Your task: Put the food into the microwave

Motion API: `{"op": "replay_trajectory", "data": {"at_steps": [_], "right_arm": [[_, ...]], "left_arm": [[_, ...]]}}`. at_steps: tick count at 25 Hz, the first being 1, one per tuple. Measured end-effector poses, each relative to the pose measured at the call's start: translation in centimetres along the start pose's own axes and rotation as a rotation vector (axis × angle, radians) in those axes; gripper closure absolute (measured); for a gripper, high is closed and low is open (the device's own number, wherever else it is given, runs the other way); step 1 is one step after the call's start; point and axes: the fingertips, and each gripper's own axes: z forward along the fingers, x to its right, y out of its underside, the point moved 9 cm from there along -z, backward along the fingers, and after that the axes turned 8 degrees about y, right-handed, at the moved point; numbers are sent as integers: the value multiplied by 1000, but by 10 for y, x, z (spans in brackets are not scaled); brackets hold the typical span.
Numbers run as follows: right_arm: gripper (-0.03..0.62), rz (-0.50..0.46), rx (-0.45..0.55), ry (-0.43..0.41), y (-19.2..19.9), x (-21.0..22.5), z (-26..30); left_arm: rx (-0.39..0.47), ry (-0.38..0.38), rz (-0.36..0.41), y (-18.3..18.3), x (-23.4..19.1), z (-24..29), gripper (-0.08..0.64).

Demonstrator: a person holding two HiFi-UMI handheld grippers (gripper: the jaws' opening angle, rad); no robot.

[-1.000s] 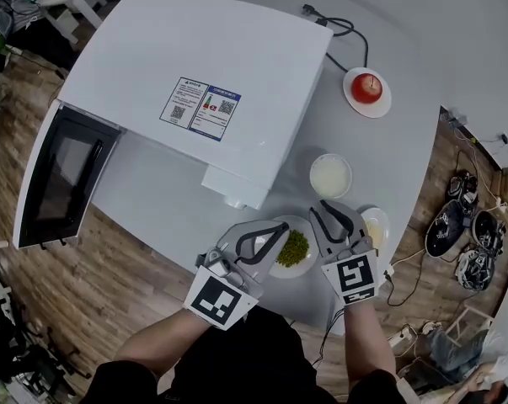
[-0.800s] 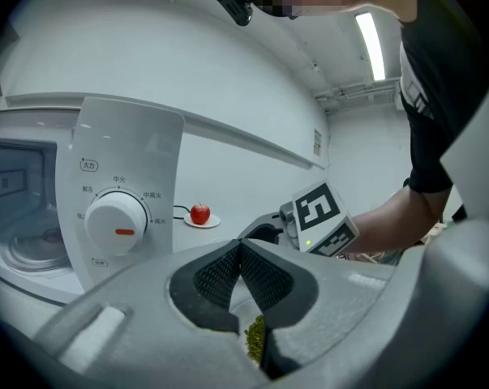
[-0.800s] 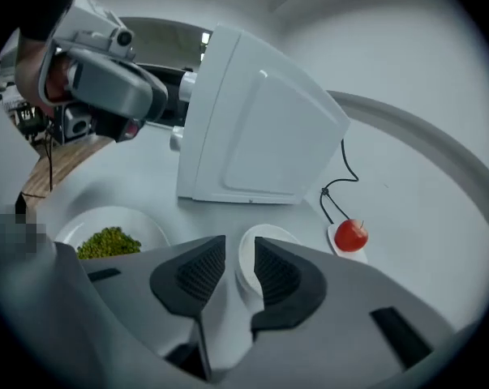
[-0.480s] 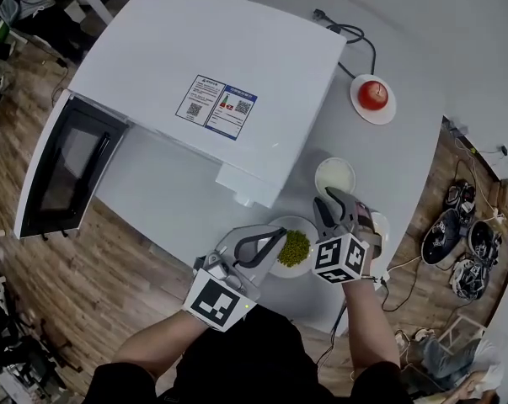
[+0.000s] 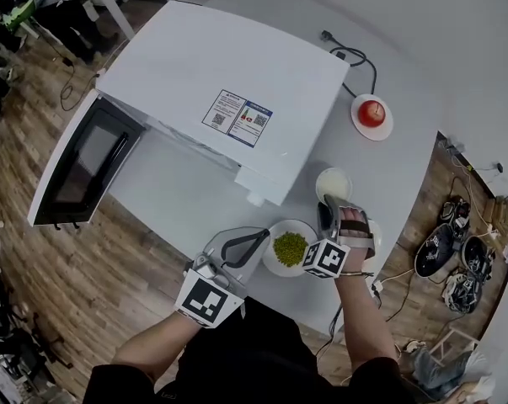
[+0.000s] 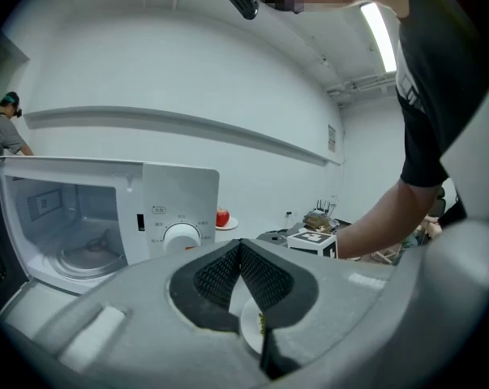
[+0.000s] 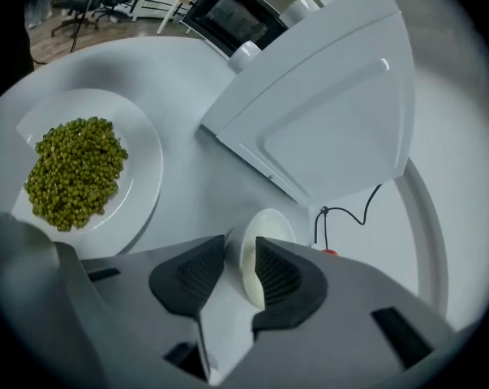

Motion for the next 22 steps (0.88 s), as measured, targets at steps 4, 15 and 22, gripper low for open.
{"op": "replay_trajectory", "data": {"at_steps": [4,15,22], "right_arm": [[486,-18,-7,17,4,-1,0],[499,-28,59,89,11,25,-44],[499,-67,94,136,18,50,-105]], "left_arm": [[-43,-5,-11,-3,3,-6,554],[-67,-105,22,-45,12,-28,553],[-19,-143,56,-70,19,-50,553]]}}
